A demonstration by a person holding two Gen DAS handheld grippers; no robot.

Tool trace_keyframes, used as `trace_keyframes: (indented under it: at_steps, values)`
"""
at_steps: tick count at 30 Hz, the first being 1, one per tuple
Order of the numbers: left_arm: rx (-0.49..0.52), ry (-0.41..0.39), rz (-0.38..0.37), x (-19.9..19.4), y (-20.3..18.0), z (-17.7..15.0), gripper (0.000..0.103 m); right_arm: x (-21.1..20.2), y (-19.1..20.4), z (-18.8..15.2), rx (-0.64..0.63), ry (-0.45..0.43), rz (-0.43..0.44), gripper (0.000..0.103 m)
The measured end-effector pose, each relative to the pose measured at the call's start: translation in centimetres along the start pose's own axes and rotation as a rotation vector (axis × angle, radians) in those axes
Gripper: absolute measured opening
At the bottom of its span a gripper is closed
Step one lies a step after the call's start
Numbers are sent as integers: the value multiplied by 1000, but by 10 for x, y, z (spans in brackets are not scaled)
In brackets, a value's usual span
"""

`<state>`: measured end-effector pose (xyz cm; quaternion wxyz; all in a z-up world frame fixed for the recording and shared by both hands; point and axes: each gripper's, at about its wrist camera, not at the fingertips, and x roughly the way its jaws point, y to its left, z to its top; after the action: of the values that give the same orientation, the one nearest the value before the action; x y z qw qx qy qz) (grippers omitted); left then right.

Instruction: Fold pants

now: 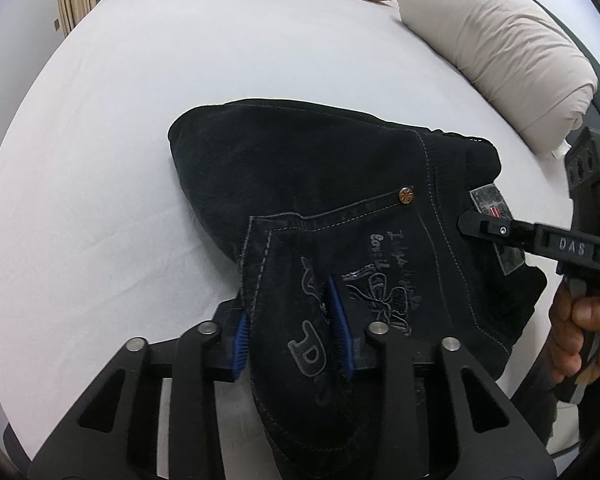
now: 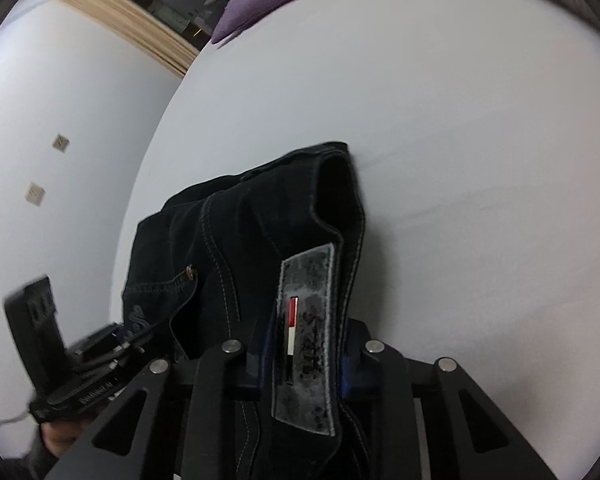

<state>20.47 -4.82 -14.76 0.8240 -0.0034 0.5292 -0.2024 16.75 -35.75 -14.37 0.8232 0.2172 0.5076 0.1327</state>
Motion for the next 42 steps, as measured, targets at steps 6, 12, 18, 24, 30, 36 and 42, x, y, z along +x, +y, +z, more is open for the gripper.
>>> trace_keyframes:
  at_steps: [6, 12, 18, 24, 30, 36, 42]
  values:
    - [-25, -13, -42, -18, 10, 2, 20, -27, 27, -3, -73, -61, -18, 20]
    - [-38, -78, -50, -59, 32, 13, 19, -45, 48, 5, -84, -99, 54, 17]
    - [13, -145, 8, -86, 66, 49, 19, -31, 67, 41, -72, -113, 151, 17]
    - [49, -168, 62, -74, 107, 104, 19, 14, 83, 97, -21, -95, 218, 17]
    - [45, -102, 33, -20, 159, 124, 22, 84, 51, 122, 147, -15, 253, 18]
    - [-21, -127, 53, 13, 194, 108, 68, 114, -1, 108, 280, -21, 408, 33]
    - [-54, -162, 30, 3, 210, 95, 72, 98, -11, 101, 285, -60, 426, 38]
